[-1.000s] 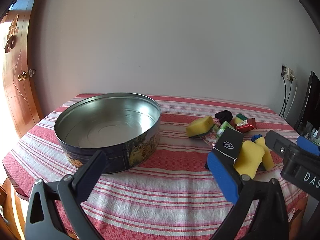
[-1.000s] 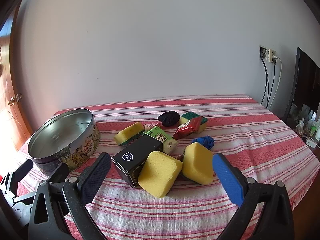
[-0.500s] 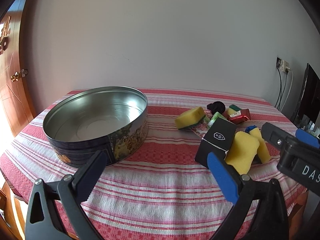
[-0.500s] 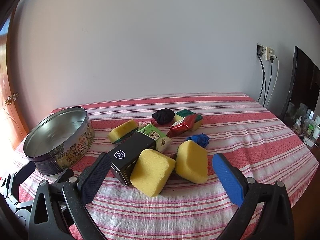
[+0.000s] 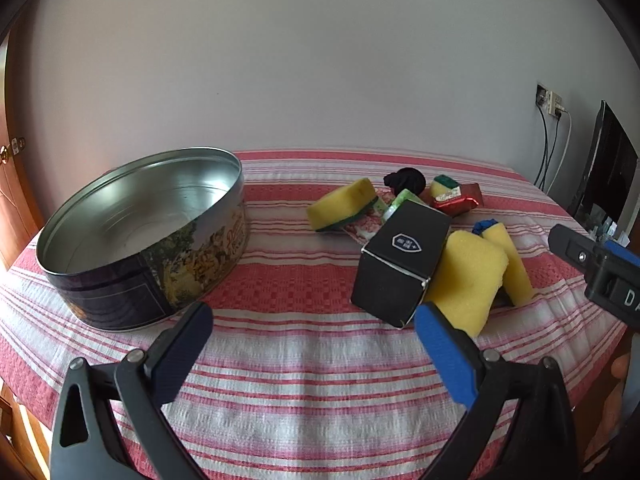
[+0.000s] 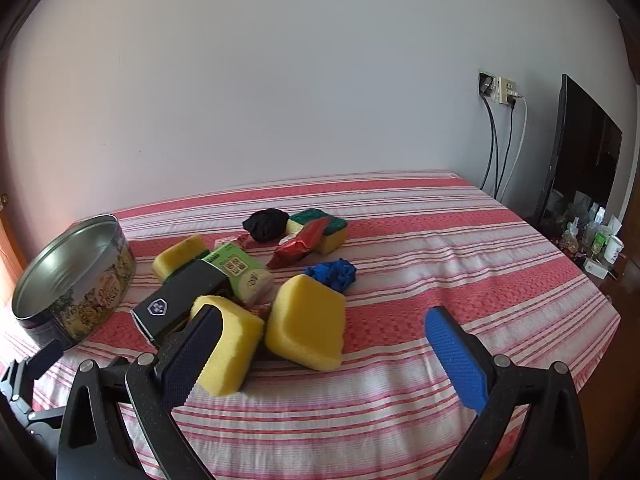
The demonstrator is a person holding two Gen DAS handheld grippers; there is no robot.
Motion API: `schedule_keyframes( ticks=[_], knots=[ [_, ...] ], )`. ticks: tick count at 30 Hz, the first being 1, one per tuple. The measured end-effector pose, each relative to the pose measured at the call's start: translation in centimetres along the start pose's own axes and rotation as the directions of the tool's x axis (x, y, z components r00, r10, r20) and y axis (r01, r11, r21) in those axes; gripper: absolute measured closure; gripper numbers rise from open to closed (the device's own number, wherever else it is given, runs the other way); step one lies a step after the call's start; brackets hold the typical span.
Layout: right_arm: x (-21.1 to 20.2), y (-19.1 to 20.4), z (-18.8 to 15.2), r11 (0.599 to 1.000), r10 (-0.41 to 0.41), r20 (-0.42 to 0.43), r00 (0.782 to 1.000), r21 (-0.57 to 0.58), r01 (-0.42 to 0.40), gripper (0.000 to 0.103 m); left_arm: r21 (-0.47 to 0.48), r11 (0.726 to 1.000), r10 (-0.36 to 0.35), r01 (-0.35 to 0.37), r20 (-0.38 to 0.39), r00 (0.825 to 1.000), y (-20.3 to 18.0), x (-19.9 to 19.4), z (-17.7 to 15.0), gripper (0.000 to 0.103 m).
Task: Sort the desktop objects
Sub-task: 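Move both tools toward the pile of objects beside the metal tin, then grasp the black shield-logo box with the left tool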
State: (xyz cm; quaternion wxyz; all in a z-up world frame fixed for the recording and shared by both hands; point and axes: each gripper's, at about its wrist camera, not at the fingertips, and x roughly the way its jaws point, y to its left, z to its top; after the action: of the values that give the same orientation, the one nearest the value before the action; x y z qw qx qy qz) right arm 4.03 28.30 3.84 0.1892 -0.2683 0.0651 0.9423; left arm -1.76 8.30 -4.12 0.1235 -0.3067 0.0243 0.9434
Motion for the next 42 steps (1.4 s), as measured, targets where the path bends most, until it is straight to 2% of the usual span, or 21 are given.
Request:
schedule_keyframes(
  ticks=[6, 9, 14, 16, 19, 21, 23, 25, 29, 31, 35, 42],
  knots=[
    [0.1, -3.1, -0.2, 0.997, 0.021, 0.024, 0.999, 0.071, -0.023, 0.0, 0.041, 0.998, -0.039, 0.039, 0.004, 0.999, -1.0, 1.4, 1.6, 0.001],
    [0.4, -3.9, -0.1, 0.996, 0.017, 0.018, 1.0, 0.085, -0.019, 0.0, 0.042, 0.996, -0.084, 0.085, -0.02, 0.996, -1.5, 2.8, 2.8, 0.001],
    [1.2, -4.6, -0.3, 0.993, 0.027, -0.001, 1.0, 0.118, -0.027, 0.0, 0.11, 0.988, -0.101, 0.109, -0.082, 0.992, -3.4, 6.0, 3.6, 0.001],
    [1.4, -4.9, -0.4, 0.992, 0.031, -0.006, 1.0, 0.125, -0.03, 0.0, 0.102, 0.989, -0.096, 0.108, -0.111, 0.989, -3.4, 7.2, 3.9, 0.001],
    [1.6, -4.9, -0.4, 0.992, 0.03, -0.008, 1.0, 0.125, -0.029, 0.0, 0.047, 0.985, -0.158, 0.167, -0.153, 0.976, -2.8, 8.3, 4.5, 0.001],
    [1.8, -4.8, -0.4, 0.992, 0.035, -0.009, 0.999, 0.126, -0.034, 0.0, 0.055, 0.988, -0.136, 0.146, -0.159, 0.978, -2.9, 8.9, 4.8, 0.001],
    [2.0, -4.6, -0.4, 0.991, 0.05, -0.011, 0.999, 0.125, -0.048, 0.0, 0.072, 0.987, -0.132, 0.146, -0.17, 0.977, -3.4, 9.3, 4.9, 0.009],
    [2.3, -4.3, -0.5, 0.991, 0.066, -0.019, 0.998, 0.12, -0.064, 0.0, 0.068, 0.98, -0.172, 0.189, -0.2, 0.965, -3.8, 9.7, 4.8, 0.027],
    [2.8, -3.7, -0.9, 0.986, 0.115, -0.043, 0.992, 0.123, -0.109, 0.0, 0.049, 0.974, -0.207, 0.222, -0.212, 0.955, -4.0, 9.8, 4.6, 0.039],
    [2.7, -3.4, -1.1, 0.983, 0.141, -0.042, 0.989, 0.121, -0.135, 0.0, 0.05, 0.971, -0.22, 0.235, -0.211, 0.952, -4.2, 9.8, 4.6, 0.053],
    [2.5, -2.4, -1.2, 0.986, 0.15, -0.037, 0.988, 0.086, -0.146, 0.0, 0.067, 0.976, -0.193, 0.209, -0.194, 0.962, -4.6, 9.6, 4.8, 0.055],
    [1.9, -1.7, -1.3, 0.986, 0.156, -0.028, 0.987, 0.059, -0.154, 0.0, 0.139, 0.989, -0.038, 0.046, -0.056, 0.998, -4.7, 7.7, 5.2, 0.055]
  ],
)
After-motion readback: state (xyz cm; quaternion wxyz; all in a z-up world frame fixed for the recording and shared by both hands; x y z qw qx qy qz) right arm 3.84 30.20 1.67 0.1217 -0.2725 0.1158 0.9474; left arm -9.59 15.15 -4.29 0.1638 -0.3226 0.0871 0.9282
